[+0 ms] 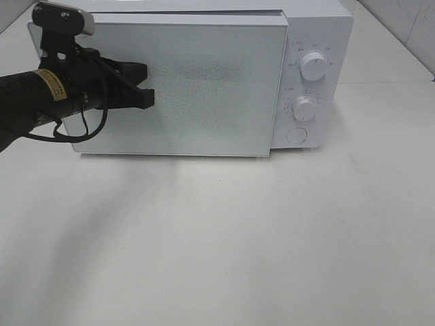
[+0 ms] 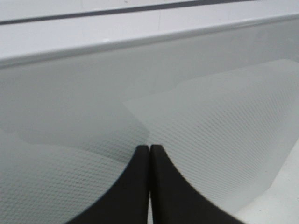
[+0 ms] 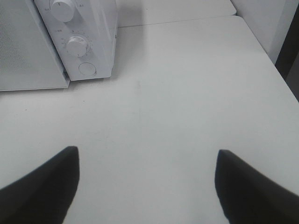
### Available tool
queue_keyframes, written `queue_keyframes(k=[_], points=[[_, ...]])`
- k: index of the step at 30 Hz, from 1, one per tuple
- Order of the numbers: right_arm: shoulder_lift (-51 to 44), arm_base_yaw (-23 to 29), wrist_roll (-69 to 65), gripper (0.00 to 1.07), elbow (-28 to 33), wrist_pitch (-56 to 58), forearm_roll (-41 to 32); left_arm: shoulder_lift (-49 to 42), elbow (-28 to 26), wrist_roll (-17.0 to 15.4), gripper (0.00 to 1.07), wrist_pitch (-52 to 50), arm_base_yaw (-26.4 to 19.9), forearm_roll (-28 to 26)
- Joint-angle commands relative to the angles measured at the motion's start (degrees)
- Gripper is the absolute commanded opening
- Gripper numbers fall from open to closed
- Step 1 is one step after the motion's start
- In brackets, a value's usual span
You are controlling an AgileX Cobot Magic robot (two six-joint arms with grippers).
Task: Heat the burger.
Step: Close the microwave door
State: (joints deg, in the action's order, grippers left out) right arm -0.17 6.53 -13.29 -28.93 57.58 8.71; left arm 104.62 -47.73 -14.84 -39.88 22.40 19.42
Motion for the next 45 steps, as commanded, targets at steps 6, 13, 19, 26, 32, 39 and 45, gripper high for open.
queue_keyframes(k=[6,13,19,26,32,39,45], points=[[-1.7,-0.4,0.9,0.76,0.2,0.0,-0.2,3.8,-6.5,-0.1,0.0,1.8,4.5,-1.2],[-1.7,-0.4,0.9,0.76,0.2,0.0,-0.2,5.8,-10.2,0.2,0.0,4.1,5.9,-2.2],[-1.7,-0.4,0.9,0.76,0.2,0.0,-0.2,7.7,-14.2,0.0,0.0,4.4,7.0,-2.6],[-1.7,-0.4,0.9,0.76,0.2,0.0,-0.2,10.4,-18.9,0.0,0.0,7.2,8.2,-4.5],[-1.7,-0.4,0.9,0.76,0.2,0.0,-0.2,11.9,-21.1,-0.1,0.0,7.2,8.7,-4.7],[-1.7,-0.4,0.9,0.76,0.2,0.0,-0.2,11.8,-21.3,-0.5,0.0,7.2,12.1,-4.6],[-1.7,-0.4,0.9,0.76,0.2,0.0,-0.2,9.5,-21.3,-2.9,0.0,9.3,16.2,-4.5]])
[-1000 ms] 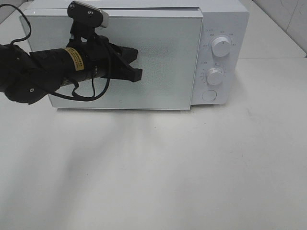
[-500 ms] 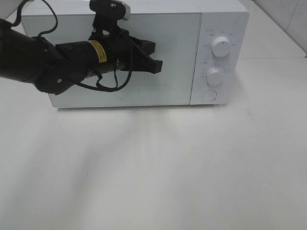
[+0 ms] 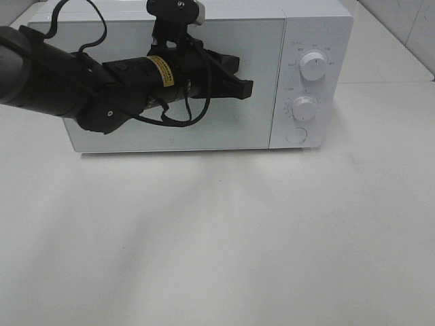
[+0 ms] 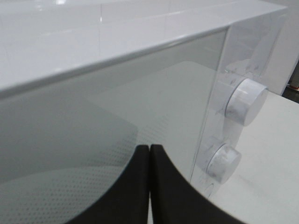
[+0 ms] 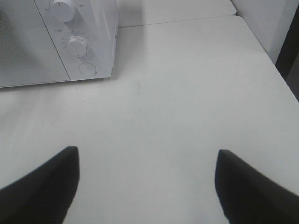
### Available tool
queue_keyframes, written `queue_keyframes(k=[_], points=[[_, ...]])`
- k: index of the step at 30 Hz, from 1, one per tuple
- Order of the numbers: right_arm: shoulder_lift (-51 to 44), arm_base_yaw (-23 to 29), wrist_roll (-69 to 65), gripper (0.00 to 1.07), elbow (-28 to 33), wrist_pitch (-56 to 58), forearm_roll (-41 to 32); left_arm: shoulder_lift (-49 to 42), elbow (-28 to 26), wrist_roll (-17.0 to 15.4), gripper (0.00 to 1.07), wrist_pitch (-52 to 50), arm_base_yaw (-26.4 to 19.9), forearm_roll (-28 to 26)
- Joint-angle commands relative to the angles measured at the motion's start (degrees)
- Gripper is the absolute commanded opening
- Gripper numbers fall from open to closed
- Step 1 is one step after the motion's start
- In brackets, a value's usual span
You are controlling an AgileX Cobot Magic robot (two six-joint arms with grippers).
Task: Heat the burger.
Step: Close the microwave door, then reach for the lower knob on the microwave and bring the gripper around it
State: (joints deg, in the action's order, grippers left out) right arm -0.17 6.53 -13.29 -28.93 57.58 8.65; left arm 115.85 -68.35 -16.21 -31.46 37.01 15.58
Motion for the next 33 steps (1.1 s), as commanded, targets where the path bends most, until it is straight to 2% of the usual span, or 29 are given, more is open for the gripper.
queue_keyframes(k=[1,3,5,6,7,8,9,10,11,12,13,14,16,17,18,20,23,25,26,27,29,30,32,33], points=[[-1.7,-0.4,0.9,0.76,0.2,0.0,-0.1,-1.8,-0.6,-1.5,0.0,0.9,1.5,-0.6],[-1.7,-0.4,0.9,0.76,0.2,0.0,-0.1,-4.0,-0.6,-3.6,0.0,6.1,3.4,-0.3],[-1.7,-0.4,0.9,0.76,0.2,0.0,-0.1,-4.7,-0.3,-4.1,0.02,7.6,4.0,-0.1],[-1.7,-0.4,0.9,0.76,0.2,0.0,-0.1,-6.2,0.0,-4.2,0.14,11.4,5.6,0.5],[-1.7,-0.4,0.9,0.76,0.2,0.0,-0.1,-6.2,0.0,-4.2,0.14,11.4,5.6,0.5],[-1.7,-0.4,0.9,0.76,0.2,0.0,-0.1,-6.9,0.0,-4.2,0.22,13.1,6.5,0.7],[-1.7,-0.4,0.9,0.76,0.2,0.0,-0.1,-8.3,0.0,-4.2,0.47,18.0,8.4,1.5],[-1.7,-0.4,0.9,0.76,0.2,0.0,-0.1,-8.3,0.0,-4.2,0.47,18.0,8.4,1.5],[-1.7,-0.4,0.9,0.76,0.2,0.0,-0.1,-9.1,0.0,-4.2,0.61,20.3,9.5,1.5],[-1.7,-0.4,0.9,0.76,0.2,0.0,-0.1,-9.1,0.0,-4.2,0.61,20.3,9.5,1.5],[-1.7,-0.4,0.9,0.76,0.2,0.0,-0.1,-10.4,0.0,-4.2,0.84,24.4,11.5,1.5],[-1.7,-0.4,0.9,0.76,0.2,0.0,-0.1,-11.6,0.0,-4.1,0.99,29.0,13.7,1.5],[-1.7,-0.4,0.9,0.76,0.2,0.0,-0.1,-12.2,0.0,-4.1,1.03,31.9,14.8,1.5],[-1.7,-0.4,0.9,0.76,0.2,0.0,-0.1,-13.2,0.0,-4.1,1.03,36.8,16.7,1.4],[-1.7,-0.4,0.9,0.76,0.2,0.0,-0.1,-13.2,0.0,-4.1,1.03,36.8,16.7,1.4],[-1.7,-0.4,0.9,0.76,0.2,0.0,-0.1,-15.0,0.0,-4.1,1.03,44.7,19.1,1.3],[-1.7,-0.4,0.9,0.76,0.2,0.0,-0.1,-16.4,0.0,-4.1,1.03,50.5,20.5,1.1],[-1.7,-0.4,0.9,0.76,0.2,0.0,-0.1,-16.9,0.0,-4.1,1.03,52.9,20.7,0.6],[-1.7,-0.4,0.9,0.76,0.2,0.0,-0.1,-18.2,0.0,-4.1,1.03,59.9,21.0,-0.5],[-1.7,-0.4,0.9,0.76,0.2,0.0,-0.1,-18.2,0.0,-4.1,1.03,59.9,21.0,-0.5],[-1.7,-0.4,0.9,0.76,0.2,0.0,-0.1,-20.4,0.0,-4.0,1.03,70.6,21.0,-3.1],[-1.7,-0.4,0.9,0.76,0.2,0.0,-0.1,-20.4,0.0,-4.0,1.03,70.6,21.0,-3.1],[-1.7,-0.4,0.9,0.76,0.2,0.0,-0.1,-21.9,0.0,-3.8,1.03,78.8,20.8,-3.4],[-1.7,-0.4,0.9,0.76,0.2,0.0,-0.1,-21.9,0.0,-3.8,1.03,78.8,20.8,-3.4]])
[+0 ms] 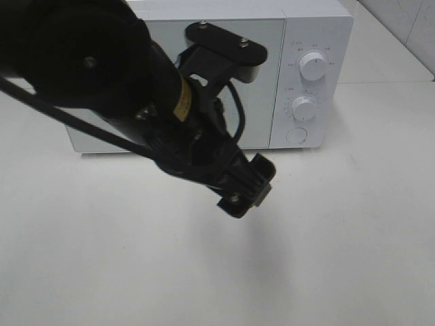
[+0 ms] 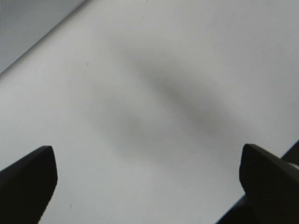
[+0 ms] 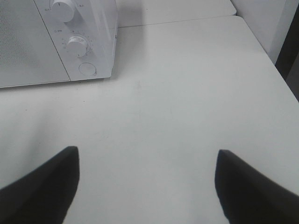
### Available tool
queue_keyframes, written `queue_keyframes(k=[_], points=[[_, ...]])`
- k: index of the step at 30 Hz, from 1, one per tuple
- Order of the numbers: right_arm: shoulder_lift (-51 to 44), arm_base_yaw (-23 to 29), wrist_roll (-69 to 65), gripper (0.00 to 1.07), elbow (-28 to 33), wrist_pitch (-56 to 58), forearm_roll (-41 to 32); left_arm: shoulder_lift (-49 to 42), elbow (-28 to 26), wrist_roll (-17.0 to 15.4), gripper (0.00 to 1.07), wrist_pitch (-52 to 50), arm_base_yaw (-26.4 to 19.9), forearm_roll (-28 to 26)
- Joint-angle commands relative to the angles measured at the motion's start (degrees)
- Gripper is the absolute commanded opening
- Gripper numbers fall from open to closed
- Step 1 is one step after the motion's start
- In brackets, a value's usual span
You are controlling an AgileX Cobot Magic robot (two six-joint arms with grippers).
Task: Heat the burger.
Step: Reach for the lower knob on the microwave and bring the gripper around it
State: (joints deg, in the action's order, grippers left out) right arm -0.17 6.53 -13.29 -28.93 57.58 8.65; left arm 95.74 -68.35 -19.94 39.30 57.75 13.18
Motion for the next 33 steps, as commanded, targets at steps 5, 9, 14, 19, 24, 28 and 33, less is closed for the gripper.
queue_keyframes(k=[5,9,14,19,24,28,33], points=[[-1.7,-0.4,0.9,0.76,0.2,0.0,-0.1,-5.1,0.0,0.5,1.03,18.4,-2.1,-0.9],[-1.7,-0.4,0.9,0.76,0.2,0.0,-0.1,-7.2,0.0,1.8,1.03,20.7,-6.5,-2.3],[-1.7,-0.4,0.9,0.76,0.2,0.0,-0.1,-13.8,0.0,10.0,1.03,24.2,-21.3,-8.9],[-1.7,-0.4,0.9,0.76,0.2,0.0,-0.1,-19.0,0.0,17.4,1.03,26.9,-37.5,-15.3],[-1.7,-0.4,0.9,0.76,0.2,0.0,-0.1,-22.7,0.0,22.4,1.03,31.2,-49.3,-18.6],[-1.7,-0.4,0.9,0.76,0.2,0.0,-0.1,-29.5,2.6,20.6,1.03,31.5,-56.0,-21.3],[-1.7,-0.4,0.9,0.76,0.2,0.0,-0.1,-38.3,10.3,20.6,1.03,30.0,-56.5,-19.1]])
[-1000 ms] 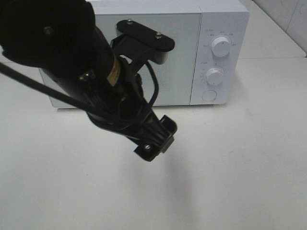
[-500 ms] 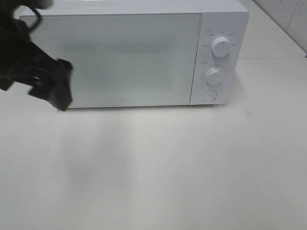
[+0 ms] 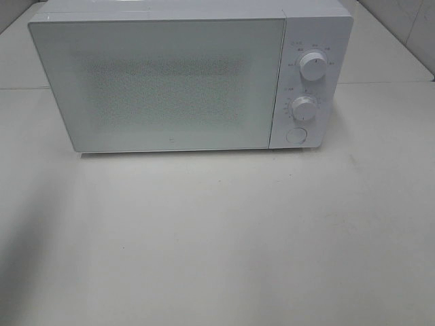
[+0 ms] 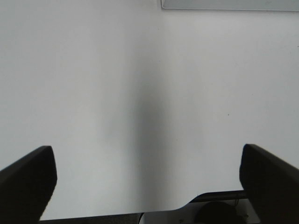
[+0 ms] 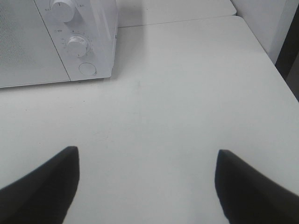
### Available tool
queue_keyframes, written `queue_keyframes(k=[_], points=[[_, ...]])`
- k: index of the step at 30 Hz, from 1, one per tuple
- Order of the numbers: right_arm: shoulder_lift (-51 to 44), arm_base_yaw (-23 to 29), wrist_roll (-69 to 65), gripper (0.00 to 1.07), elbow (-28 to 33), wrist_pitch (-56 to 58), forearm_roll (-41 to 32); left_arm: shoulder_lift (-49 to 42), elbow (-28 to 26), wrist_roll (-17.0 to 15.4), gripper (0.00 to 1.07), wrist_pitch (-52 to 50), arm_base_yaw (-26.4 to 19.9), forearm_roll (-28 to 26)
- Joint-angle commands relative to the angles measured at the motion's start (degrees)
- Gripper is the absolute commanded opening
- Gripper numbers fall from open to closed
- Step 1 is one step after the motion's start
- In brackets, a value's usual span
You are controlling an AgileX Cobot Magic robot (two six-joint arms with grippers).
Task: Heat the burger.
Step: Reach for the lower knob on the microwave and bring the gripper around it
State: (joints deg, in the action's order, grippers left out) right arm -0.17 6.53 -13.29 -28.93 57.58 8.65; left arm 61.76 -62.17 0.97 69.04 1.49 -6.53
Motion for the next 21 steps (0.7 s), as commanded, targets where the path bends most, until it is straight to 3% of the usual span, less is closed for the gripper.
queue_keyframes(k=[1,3,4,5,7,13,16,21], points=[[-1.7,-0.4,0.9,0.76,0.2,0.0,-0.1,-8.4,8.5,-0.3,1.03,-1.8,-0.2,1.3],[-1.7,-0.4,0.9,0.76,0.2,0.0,-0.1,-10.7,10.3,-0.3,1.03,-2.8,-0.2,1.5],[-1.7,-0.4,0.9,0.76,0.2,0.0,-0.1,-14.7,14.9,-0.3,1.03,-5.0,-0.2,1.5],[-1.7,-0.4,0.9,0.76,0.2,0.0,-0.1,-14.7,14.9,-0.3,1.03,-5.0,-0.2,1.5],[-1.7,-0.4,0.9,0.76,0.2,0.0,-0.1,-20.9,20.9,-0.3,1.03,-7.3,-0.2,1.8],[-1.7,-0.4,0.9,0.76,0.2,0.0,-0.1,-32.8,29.6,-0.3,1.03,-7.8,-0.2,2.8],[-1.7,-0.4,0.9,0.76,0.2,0.0,-0.1,-34.7,30.7,-0.3,1.03,-8.1,-0.2,3.0],[-1.7,-0.4,0.9,0.76,0.2,0.0,-0.1,-46.3,33.7,-0.3,1.03,-9.6,-0.2,3.9]])
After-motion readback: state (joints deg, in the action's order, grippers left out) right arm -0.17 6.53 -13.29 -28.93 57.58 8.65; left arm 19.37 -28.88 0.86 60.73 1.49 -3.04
